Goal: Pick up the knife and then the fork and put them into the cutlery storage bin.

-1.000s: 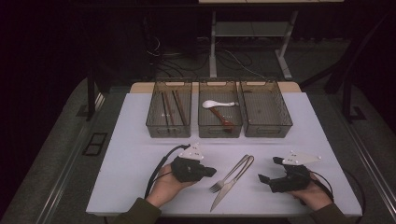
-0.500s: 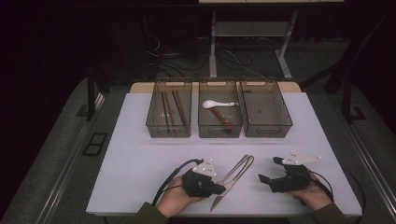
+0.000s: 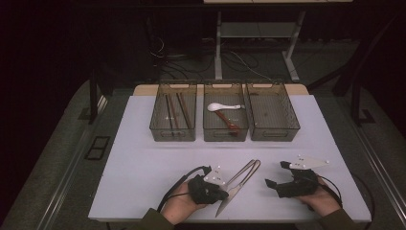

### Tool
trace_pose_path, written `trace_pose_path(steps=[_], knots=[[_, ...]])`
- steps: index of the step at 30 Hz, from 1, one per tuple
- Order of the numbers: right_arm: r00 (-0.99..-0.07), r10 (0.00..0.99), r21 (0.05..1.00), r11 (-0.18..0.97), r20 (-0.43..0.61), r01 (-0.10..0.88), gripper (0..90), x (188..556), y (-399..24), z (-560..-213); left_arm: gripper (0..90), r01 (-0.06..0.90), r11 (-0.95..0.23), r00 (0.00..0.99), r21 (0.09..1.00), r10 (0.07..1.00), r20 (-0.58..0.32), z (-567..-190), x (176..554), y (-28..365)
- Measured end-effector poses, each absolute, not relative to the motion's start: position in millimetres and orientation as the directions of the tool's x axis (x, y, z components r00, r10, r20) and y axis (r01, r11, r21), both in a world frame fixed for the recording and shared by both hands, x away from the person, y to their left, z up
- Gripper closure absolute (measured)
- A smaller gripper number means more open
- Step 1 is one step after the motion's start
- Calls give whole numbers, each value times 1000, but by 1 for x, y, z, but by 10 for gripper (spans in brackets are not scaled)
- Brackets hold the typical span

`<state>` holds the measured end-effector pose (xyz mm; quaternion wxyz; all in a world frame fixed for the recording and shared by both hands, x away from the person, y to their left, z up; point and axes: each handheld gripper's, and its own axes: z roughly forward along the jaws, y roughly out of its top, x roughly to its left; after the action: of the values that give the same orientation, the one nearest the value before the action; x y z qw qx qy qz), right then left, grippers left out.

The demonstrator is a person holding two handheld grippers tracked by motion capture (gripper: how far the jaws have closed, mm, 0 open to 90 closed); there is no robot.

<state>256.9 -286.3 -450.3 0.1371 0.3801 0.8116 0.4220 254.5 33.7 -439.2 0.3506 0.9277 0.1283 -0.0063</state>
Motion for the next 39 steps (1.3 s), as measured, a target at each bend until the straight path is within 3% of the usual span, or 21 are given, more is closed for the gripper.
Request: trace_pose_path(steps=[11, 29, 36, 39], knots=[[-673, 733, 788, 355, 99, 503, 89, 257, -287, -450, 895, 286, -722, 943, 630, 329, -51, -440, 268, 46], [-676, 730, 786, 358, 101, 504, 90, 258, -285, -451, 895, 374, -673, 870, 639, 493, 10, -441, 321, 77], [-690, 716, 784, 366, 106, 501, 89, 257, -285, -451, 894, 395, -629, 869, 670, 493, -50, -441, 324, 85], [-728, 678, 791, 388, 102, 473, 90, 258, -284, -449, 845, 384, -613, 880, 690, 470, -72, -438, 317, 92]])
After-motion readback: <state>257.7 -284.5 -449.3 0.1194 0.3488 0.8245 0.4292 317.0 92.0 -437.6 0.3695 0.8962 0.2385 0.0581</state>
